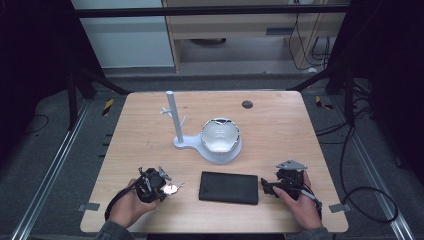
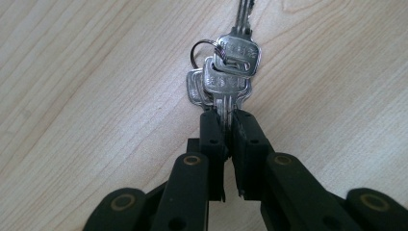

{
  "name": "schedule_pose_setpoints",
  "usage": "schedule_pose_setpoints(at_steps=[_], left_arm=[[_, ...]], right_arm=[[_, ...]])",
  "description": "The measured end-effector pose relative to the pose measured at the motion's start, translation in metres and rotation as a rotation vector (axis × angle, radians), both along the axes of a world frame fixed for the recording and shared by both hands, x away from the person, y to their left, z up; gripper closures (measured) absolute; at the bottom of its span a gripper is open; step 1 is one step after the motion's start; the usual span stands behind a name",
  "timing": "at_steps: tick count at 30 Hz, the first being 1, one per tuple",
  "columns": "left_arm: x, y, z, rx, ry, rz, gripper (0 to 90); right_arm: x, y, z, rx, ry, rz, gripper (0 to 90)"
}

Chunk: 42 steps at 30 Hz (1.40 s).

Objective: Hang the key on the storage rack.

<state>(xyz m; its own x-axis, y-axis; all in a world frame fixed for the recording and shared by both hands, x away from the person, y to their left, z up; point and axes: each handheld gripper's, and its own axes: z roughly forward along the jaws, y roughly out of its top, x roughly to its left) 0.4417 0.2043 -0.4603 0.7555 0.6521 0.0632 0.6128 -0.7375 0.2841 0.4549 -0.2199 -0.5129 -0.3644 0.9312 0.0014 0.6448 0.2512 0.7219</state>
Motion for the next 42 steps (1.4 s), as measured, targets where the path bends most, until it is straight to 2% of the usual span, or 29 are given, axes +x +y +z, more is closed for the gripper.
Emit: schedule_pose_setpoints(at_steps=[2, 8, 12, 14, 22, 26, 30, 32, 38, 42], left_arm=[[-0.001, -0.001, 0.005, -0.008, -0.018, -0.011, 83.6], [0.000, 0.005, 0.010, -0.031, -0.019, -0.011, 83.7], [-0.001, 0.010, 0.016, -0.058, -0.039, -0.007, 83.7], [-0.002, 0.014, 0.022, -0.086, -0.042, -0.011, 83.7], [0.000, 0.019, 0.042, -0.075, -0.068, -0.016, 83.7], [0.000, 0.020, 0.055, -0.073, -0.094, -0.017, 83.7], [0.002, 0.023, 0.075, -0.089, -0.118, -0.015, 83.8], [0.003, 0.024, 0.085, -0.079, -0.129, -0.019, 83.7], [0.011, 0.023, 0.114, -0.065, -0.171, -0.022, 83.8], [0.018, 0.024, 0.129, -0.067, -0.180, -0.022, 83.8]], right_arm=[[0.000, 0.000, 0.000, 0.000, 0.000, 0.003, 0.3], [0.000, 0.000, 0.000, -0.006, -0.004, 0.006, 0.3], [0.000, 0.000, 0.000, -0.006, -0.005, 0.006, 0.3], [0.001, 0.000, 0.000, -0.006, -0.005, 0.007, 0.3], [0.001, 0.000, 0.000, -0.008, -0.007, 0.007, 0.4], [0.001, 0.000, 0.000, -0.008, -0.007, 0.006, 0.4], [0.001, 0.000, 0.000, -0.008, -0.007, 0.007, 0.4], [0.001, 0.000, 0.000, -0.007, -0.006, 0.007, 0.4], [0.001, 0.000, 0.000, -0.007, -0.005, 0.008, 0.3], [0.001, 0.000, 0.000, -0.007, -0.005, 0.008, 0.3]])
